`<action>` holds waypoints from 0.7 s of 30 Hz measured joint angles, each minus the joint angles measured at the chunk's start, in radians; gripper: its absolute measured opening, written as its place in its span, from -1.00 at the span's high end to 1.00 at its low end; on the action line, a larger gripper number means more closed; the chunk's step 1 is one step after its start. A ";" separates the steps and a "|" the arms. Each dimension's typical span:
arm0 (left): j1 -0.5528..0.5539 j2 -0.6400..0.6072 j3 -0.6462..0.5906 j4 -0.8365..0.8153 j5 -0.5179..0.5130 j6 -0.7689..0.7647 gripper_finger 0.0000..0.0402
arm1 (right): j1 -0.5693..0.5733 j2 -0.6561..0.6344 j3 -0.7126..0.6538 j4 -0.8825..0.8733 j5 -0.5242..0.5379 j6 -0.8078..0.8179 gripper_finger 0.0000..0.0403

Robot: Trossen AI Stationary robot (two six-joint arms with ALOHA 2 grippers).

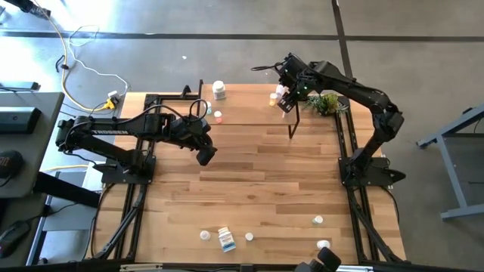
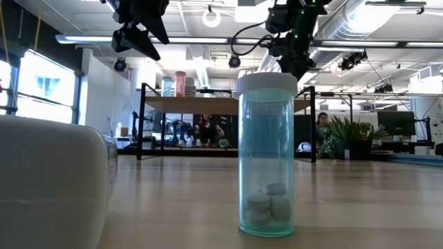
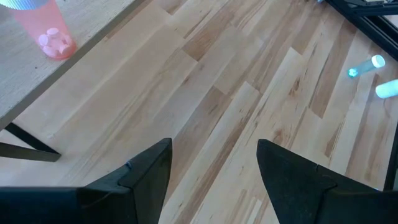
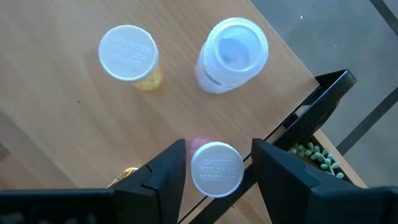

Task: Pick and place medicine bottles onto shelf by color
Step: Put the left transparent pill bottle on the shelf

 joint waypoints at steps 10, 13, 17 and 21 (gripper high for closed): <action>-0.001 0.000 0.000 0.000 0.000 0.000 -0.13 | -0.001 0.000 0.089 -0.012 0.000 0.000 0.14; -0.003 0.000 0.000 -0.001 0.000 0.000 -0.13 | -0.002 0.000 0.151 -0.044 0.031 0.000 0.14; -0.017 0.000 0.000 -0.005 0.000 0.000 -0.13 | -0.002 0.000 0.214 -0.112 0.053 0.008 0.14; -0.046 0.000 0.000 -0.024 0.000 0.000 -0.13 | 0.012 0.000 0.245 -0.182 0.052 0.036 0.14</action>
